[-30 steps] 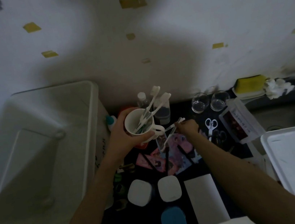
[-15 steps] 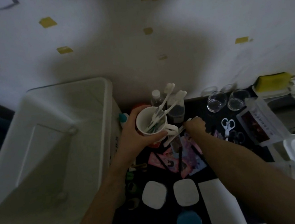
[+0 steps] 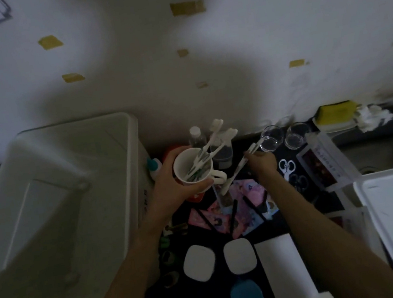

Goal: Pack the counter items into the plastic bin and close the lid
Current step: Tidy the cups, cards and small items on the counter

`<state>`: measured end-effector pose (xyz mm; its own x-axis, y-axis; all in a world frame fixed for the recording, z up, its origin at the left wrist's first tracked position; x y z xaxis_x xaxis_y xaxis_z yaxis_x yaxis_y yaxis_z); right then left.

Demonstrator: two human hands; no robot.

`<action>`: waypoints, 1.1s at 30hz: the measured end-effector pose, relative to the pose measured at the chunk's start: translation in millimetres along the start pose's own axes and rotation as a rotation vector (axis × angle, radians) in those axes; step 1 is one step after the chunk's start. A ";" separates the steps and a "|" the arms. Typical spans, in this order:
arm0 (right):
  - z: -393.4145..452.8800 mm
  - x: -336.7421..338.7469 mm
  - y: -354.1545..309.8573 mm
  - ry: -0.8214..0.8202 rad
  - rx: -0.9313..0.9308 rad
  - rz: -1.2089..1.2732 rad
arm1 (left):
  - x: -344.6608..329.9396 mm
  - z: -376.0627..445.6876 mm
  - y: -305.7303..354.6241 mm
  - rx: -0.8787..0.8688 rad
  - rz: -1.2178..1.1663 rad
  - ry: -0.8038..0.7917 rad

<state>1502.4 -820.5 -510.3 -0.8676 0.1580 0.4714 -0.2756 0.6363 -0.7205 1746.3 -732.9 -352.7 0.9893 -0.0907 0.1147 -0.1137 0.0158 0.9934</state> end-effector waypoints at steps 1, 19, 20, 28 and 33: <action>-5.7 12.6 -9.1 0.012 0.086 -0.003 | -0.5 0.1 -1.3 0.000 0.005 -0.004; -191.1 35.5 -192.5 -0.301 1.358 -1.409 | -16.0 -12.2 -12.5 0.011 0.087 0.031; -192.6 26.7 -190.6 -0.263 1.367 -1.501 | -16.6 -13.1 -11.9 0.012 0.086 0.035; -210.0 3.1 -191.4 -0.262 1.497 -1.769 | -19.2 -18.7 -9.2 0.031 0.078 0.074; -201.2 13.3 -204.9 -0.251 1.409 -1.772 | -15.4 -22.8 -6.5 0.034 0.052 0.073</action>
<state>1630.6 -796.9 -254.1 0.5036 0.0850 0.8598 -0.4957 -0.7866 0.3681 1733.9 -708.8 -361.1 0.9858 -0.0173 0.1669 -0.1671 -0.0151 0.9858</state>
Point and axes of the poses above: each hand's wrist, its own z-axis towards the middle knuckle, its own x-axis out of the back of the hand, y = z × x, the point moved 2 cm from there along z, towards the middle knuckle, and after that the axes turned 10 degrees about -z, right-handed, at the moved point
